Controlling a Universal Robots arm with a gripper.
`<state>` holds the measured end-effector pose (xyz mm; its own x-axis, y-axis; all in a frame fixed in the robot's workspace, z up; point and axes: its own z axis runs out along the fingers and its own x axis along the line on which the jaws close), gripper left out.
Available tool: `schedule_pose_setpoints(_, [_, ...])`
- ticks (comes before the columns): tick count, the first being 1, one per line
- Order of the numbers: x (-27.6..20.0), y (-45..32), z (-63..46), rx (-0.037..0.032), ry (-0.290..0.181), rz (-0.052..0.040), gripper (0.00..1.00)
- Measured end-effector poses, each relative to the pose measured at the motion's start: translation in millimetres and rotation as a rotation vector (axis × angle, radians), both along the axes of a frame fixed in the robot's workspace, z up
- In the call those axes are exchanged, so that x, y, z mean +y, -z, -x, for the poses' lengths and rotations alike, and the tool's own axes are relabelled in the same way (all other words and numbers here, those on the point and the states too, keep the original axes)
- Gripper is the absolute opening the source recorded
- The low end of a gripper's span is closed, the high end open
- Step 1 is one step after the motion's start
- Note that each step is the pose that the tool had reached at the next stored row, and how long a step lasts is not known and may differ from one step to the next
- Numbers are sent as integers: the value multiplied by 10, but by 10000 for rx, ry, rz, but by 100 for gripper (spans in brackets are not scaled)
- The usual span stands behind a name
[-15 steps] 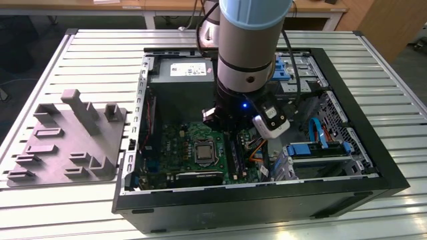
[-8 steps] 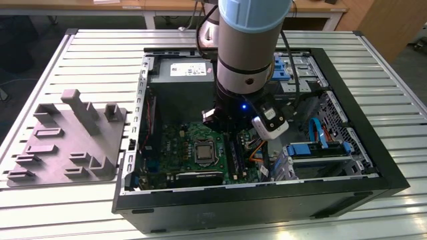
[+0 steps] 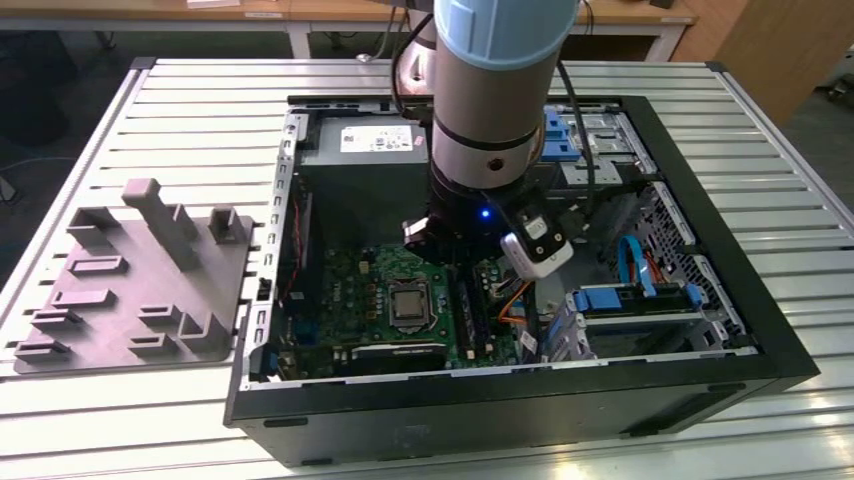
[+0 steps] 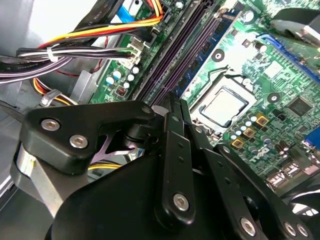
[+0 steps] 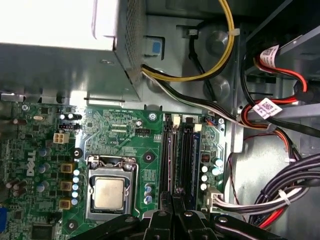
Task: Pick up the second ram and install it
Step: 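Insert the second ram into the second slot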
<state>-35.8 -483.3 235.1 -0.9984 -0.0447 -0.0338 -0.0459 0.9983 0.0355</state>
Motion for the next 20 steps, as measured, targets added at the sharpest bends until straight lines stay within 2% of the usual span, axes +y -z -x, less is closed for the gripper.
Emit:
schedule_pose_setpoints(2, [0,15,0,-1,0,-87,12])
schedule_pose_setpoints(3, [1,15,0,-2,0,-101,12])
schedule_pose_setpoints(17, [-14,55,0,0,0,-123,12])
schedule_pose_setpoints(20, [-13,64,12,-2,0,-153,12])
